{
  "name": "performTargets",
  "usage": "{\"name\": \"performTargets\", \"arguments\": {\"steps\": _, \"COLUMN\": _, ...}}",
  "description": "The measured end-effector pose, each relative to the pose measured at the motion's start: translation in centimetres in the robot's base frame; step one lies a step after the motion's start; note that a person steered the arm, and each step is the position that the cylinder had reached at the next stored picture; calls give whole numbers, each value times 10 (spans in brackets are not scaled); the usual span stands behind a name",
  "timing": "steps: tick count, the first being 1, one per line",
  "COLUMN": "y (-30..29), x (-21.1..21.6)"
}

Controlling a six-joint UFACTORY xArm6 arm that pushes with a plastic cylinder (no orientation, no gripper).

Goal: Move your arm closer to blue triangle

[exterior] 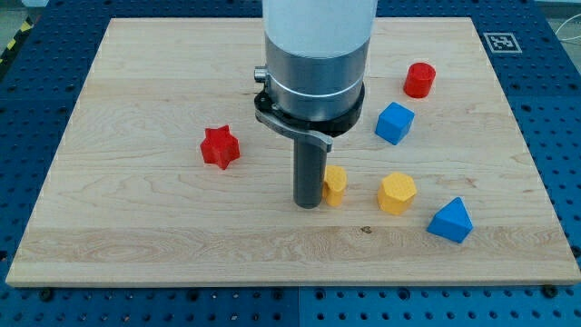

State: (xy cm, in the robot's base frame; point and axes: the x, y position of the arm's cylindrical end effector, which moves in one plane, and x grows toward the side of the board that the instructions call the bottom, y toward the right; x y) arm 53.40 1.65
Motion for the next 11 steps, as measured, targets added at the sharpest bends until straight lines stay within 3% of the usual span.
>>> {"name": "performTargets", "arguments": {"steps": 2, "y": -18, "x": 39}}
{"name": "performTargets", "arguments": {"steps": 4, "y": 45, "x": 81}}
{"name": "performTargets", "arguments": {"steps": 7, "y": 158, "x": 79}}
{"name": "performTargets", "arguments": {"steps": 8, "y": 185, "x": 60}}
{"name": "performTargets", "arguments": {"steps": 11, "y": 202, "x": 45}}
